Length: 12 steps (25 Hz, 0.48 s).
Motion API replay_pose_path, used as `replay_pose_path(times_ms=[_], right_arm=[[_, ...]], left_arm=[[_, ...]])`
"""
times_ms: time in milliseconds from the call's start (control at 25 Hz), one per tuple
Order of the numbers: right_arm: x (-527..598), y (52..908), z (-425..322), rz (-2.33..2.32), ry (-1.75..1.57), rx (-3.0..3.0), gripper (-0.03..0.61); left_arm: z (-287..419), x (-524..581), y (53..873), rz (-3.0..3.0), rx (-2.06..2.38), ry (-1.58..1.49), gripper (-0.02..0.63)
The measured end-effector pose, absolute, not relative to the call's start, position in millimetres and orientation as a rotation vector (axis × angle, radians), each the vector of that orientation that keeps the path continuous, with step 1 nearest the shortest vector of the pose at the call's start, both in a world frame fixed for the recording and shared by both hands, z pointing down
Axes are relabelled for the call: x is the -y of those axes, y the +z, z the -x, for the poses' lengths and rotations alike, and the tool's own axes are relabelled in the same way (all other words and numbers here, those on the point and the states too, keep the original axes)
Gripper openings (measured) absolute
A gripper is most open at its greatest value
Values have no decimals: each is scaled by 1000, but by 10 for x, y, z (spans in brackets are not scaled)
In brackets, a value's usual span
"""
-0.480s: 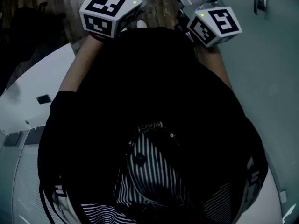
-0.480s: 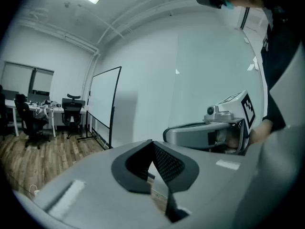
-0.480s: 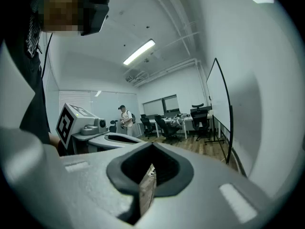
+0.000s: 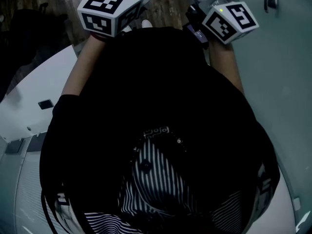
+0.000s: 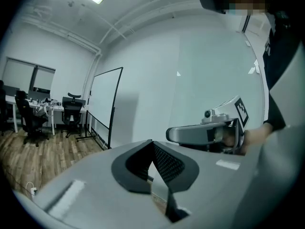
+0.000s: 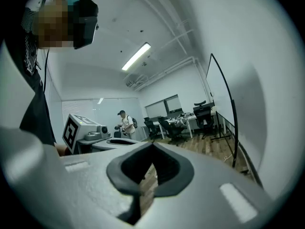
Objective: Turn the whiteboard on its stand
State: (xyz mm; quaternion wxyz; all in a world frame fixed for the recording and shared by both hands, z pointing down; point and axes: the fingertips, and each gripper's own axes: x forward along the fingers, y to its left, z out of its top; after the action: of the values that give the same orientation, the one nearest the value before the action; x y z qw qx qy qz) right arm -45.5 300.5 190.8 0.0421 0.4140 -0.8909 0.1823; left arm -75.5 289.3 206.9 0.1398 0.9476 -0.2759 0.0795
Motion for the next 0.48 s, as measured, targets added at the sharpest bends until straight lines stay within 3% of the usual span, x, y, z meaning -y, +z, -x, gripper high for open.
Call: replay_pose_path(times_ms=[480], right_arm=[[-2999,1903,368,-1239,661,2741,0]], left_arm=[[710,-2923,2005,-2730,749,213,-3]])
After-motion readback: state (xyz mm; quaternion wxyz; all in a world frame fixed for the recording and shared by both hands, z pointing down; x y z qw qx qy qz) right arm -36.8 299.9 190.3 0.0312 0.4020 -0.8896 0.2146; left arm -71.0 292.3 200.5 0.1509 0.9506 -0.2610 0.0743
